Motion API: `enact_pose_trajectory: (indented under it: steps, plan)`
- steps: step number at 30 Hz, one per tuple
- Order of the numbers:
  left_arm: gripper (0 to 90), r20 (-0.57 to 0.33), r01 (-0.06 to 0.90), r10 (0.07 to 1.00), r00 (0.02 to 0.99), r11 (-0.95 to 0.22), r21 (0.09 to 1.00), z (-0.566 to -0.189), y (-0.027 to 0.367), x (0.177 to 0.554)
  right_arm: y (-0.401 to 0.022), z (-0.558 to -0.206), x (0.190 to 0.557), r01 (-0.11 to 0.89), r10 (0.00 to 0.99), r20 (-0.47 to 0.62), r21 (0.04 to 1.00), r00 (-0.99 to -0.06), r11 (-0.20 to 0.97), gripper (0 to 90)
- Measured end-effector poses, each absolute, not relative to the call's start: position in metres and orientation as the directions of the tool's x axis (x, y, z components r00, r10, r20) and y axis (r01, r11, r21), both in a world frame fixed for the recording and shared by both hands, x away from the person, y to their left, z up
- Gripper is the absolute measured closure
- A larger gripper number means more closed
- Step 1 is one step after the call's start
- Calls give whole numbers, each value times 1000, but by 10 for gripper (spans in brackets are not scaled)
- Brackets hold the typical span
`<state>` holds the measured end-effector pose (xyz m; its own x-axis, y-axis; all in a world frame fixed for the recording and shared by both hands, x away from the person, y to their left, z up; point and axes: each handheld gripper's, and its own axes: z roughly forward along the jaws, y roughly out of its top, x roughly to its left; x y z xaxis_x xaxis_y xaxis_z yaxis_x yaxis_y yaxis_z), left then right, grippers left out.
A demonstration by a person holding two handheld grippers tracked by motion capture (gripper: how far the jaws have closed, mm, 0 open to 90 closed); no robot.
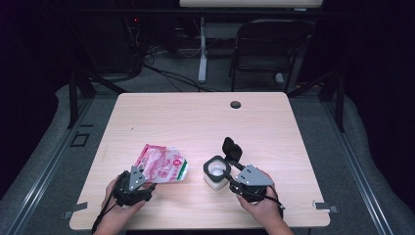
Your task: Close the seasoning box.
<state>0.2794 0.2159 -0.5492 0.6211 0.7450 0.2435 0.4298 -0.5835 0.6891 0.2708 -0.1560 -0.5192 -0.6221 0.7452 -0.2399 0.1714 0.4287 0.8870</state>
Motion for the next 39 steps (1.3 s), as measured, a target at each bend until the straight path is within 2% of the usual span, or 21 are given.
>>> enact_pose_trajectory:
  steps: [9,18,24,28,29,30,32,33,39]
  plan:
    - [368,193,401,759,621,-520,754,-539,218,269,-161,-517,271,188,751,-218,890,-623,415,574]
    - [384,139,419,783,606,-462,782,-540,223,275,-166,-511,269,196,759,-201,897,-619,397,604]
    - [392,134,421,788,601,-454,785,-540,224,276,-173,-505,269,206,765,-186,900,-617,385,656]
    - [394,133,418,787,603,-453,787,-541,222,276,-181,-499,270,231,770,-157,900,-618,370,755]
    - [394,133,418,787,603,-453,787,-541,222,276,-181,-499,270,231,770,-157,900,-618,370,755]
    - [394,135,417,785,605,-457,786,-541,221,276,-184,-498,272,246,776,-141,901,-614,358,807]
    - [394,135,416,785,605,-457,786,-541,221,276,-185,-497,273,253,780,-132,902,-612,351,820]
    - [394,135,415,786,604,-454,788,-540,221,276,-188,-495,274,270,787,-108,904,-607,332,864]
    - [398,138,414,791,596,-450,791,-540,224,276,-197,-494,279,293,815,-90,906,-572,306,900]
